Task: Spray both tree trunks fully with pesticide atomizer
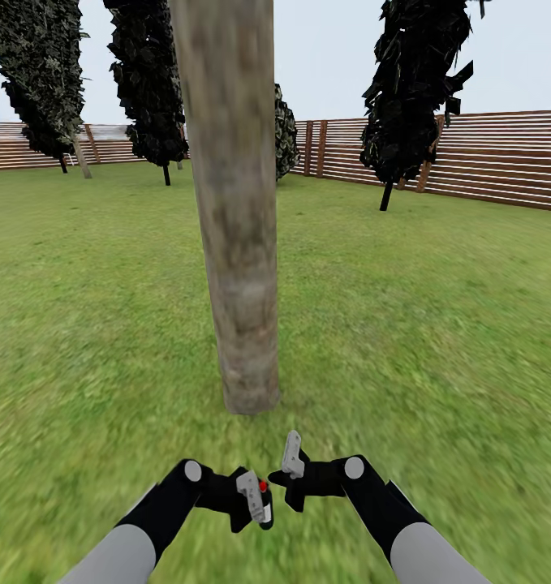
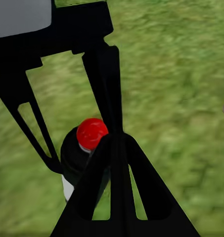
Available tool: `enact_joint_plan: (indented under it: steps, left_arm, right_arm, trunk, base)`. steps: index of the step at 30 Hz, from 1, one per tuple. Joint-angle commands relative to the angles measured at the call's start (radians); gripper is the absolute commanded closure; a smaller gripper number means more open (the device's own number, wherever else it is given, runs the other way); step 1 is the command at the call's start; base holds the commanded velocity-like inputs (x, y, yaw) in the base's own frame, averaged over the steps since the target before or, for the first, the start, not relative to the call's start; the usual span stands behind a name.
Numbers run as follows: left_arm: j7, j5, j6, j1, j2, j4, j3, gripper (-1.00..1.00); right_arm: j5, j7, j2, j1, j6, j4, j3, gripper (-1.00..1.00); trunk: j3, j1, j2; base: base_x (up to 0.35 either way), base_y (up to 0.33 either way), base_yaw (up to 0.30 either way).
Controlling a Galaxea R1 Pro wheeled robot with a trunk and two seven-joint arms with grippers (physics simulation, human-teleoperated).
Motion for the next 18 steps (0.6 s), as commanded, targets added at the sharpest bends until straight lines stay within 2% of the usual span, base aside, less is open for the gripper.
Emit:
enact_joint_plan:
  steps: [1, 18]
  left_arm:
    - [-0.002, -0.009, -0.009, 0.0, -0.001, 0.0, 0.001, 1.0]
    - [0.005, -0.006, -0.007, -0.002, 0.001, 0.002, 0.004, 1.0]
  right_arm:
    - [0.01, 0.001, 0.0, 0.0, -0.006, -0.001, -0.001, 1.0]
    - [0.01, 0.001, 0.0, 0.0, -0.007, 0.0, -0.001, 1.0]
  trunk:
    - [-0.001, 0.0, 0.0]
    - [-0.001, 0.0, 0.0]
  base:
    - [0.0, 0.0, 0.0]
    - [0.0, 0.0, 0.0]
